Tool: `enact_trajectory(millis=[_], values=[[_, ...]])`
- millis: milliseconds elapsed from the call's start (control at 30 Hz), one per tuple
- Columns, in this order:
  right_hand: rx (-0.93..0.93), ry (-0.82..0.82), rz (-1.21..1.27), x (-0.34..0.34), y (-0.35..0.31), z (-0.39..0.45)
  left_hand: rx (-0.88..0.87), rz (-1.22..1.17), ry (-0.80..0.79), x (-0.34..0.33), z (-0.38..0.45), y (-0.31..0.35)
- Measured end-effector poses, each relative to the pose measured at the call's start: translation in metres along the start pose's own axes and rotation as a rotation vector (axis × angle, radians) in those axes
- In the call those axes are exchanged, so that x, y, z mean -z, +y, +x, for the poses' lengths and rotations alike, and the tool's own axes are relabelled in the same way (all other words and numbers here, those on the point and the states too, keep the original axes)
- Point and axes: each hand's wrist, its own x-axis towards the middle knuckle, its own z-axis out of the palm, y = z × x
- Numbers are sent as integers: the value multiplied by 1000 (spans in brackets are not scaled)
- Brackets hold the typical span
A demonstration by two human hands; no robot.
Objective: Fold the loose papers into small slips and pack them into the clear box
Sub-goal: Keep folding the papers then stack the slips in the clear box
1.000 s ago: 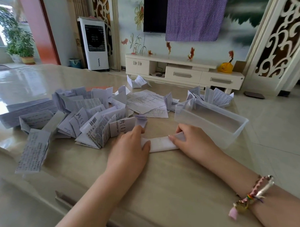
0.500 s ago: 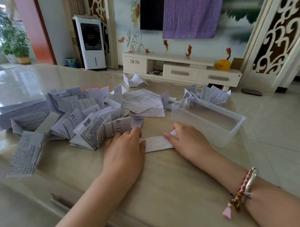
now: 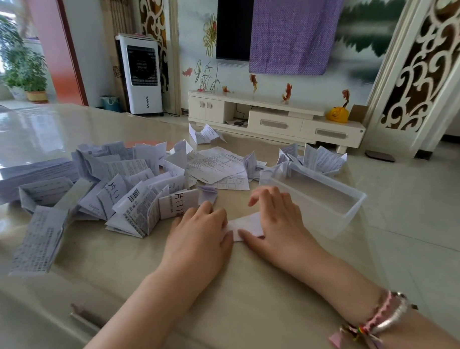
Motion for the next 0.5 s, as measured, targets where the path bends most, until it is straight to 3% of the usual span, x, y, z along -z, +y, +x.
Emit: enact_trajectory(millis=[300, 500], values=[[-124, -87, 61, 9, 14, -8, -62, 4, -153, -1, -5, -17], [33, -104, 275, 14, 15, -11, -106, 11, -237, 7, -6, -23]])
